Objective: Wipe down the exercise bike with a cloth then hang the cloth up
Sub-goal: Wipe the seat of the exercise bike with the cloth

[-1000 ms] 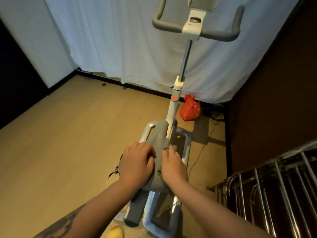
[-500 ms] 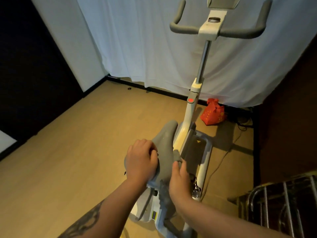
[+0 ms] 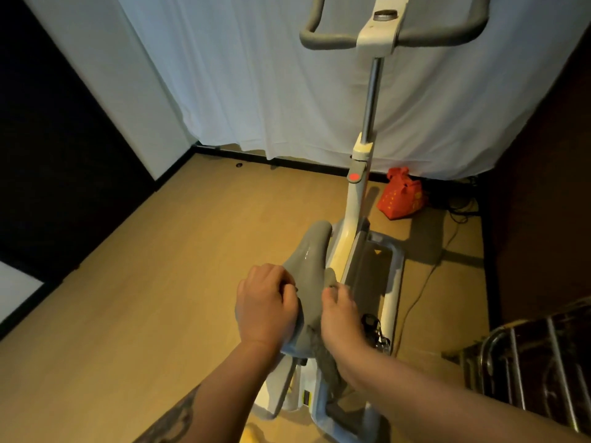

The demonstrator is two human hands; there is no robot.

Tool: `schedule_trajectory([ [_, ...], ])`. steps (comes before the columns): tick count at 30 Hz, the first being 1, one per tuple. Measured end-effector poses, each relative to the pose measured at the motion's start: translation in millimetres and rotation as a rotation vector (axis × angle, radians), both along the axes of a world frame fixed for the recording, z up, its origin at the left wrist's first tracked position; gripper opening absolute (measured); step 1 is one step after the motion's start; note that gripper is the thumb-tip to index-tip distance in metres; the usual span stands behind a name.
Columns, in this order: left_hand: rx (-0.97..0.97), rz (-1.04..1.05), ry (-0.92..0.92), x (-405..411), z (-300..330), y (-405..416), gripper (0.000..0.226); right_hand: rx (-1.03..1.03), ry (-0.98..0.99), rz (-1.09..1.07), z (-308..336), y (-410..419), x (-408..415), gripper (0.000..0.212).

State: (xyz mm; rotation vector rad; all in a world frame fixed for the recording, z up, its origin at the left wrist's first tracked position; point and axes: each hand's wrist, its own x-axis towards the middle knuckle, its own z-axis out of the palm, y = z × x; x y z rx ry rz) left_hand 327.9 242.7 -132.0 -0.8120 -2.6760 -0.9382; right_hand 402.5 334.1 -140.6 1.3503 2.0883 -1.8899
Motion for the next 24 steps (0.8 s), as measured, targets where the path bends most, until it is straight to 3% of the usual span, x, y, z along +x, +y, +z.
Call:
schedule_trajectory([
  [2,-0.001,0.003,-0.016,-0.9,0.9,0.3,0.012,0.276,0.015,0.131,7.3,-22.6,14.6,0.047],
  [4,-0.035,-0.002,-0.025,-1.6,1.6,2.0,0.012,0.404,0.104,0.179,2.8,-14.6,11.0,0.045],
  [7,-0.080,-0.014,-0.031,-2.6,3.4,2.2,0.015,0.275,0.189,0.201,0.1,11.3,-3.5,0.042],
  [11,-0.120,-0.026,-0.063,-6.3,4.1,0.2,0.017,0.585,0.135,0.301,0.6,-3.9,5.2,0.042],
  [16,-0.256,-0.213,-0.098,-35.9,21.6,-5.0,0.012,0.566,0.135,0.153,16.1,9.3,-24.5,0.037],
  [19,-0.162,-0.326,-0.135,-46.1,16.5,-12.3,0.011,0.753,0.041,0.154,14.9,-17.0,-22.6,0.035],
  [24,0.103,-0.378,-0.269,-50.0,2.8,-19.3,0.015,0.727,-0.029,0.075,29.0,5.5,-46.1,0.031],
])
